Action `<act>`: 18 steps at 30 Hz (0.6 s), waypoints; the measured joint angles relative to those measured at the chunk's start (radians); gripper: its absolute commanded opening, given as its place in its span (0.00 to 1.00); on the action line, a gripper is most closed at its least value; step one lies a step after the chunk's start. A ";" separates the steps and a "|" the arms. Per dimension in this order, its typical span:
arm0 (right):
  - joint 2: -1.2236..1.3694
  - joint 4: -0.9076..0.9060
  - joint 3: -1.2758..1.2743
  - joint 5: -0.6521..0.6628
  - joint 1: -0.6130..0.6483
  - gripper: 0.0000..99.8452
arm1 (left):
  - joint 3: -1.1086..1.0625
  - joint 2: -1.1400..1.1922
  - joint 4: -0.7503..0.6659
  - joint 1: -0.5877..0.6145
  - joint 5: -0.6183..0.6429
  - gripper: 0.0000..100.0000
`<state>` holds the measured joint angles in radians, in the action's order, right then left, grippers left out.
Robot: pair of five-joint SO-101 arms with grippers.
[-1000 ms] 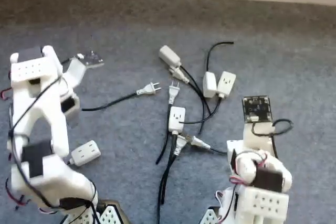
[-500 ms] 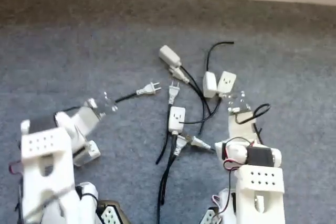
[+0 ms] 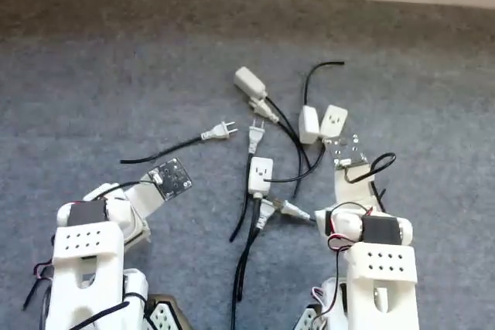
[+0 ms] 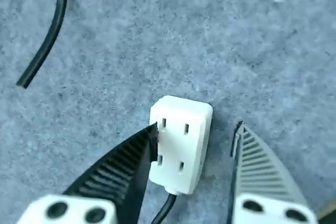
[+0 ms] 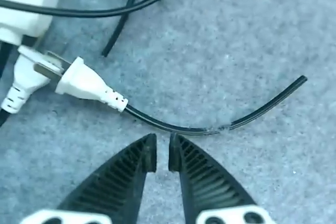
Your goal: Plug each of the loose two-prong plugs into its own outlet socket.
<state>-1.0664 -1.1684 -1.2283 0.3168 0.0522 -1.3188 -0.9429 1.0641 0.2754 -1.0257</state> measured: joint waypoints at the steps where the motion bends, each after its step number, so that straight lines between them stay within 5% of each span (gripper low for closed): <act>1: 0.000 0.000 0.000 0.000 0.000 0.06 | -0.015 -0.002 -0.017 0.000 0.002 0.24; 12: 0.000 0.000 0.000 0.000 0.000 0.06 | -0.120 -0.005 -0.149 0.002 0.002 0.24; 18: 0.000 0.000 0.000 0.000 0.000 0.06 | 0.005 0.002 -0.009 0.054 -0.002 0.24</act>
<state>-1.0664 -1.1684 -1.2283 0.3168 0.0522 -1.3142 -0.9413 1.0549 0.3291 -1.0273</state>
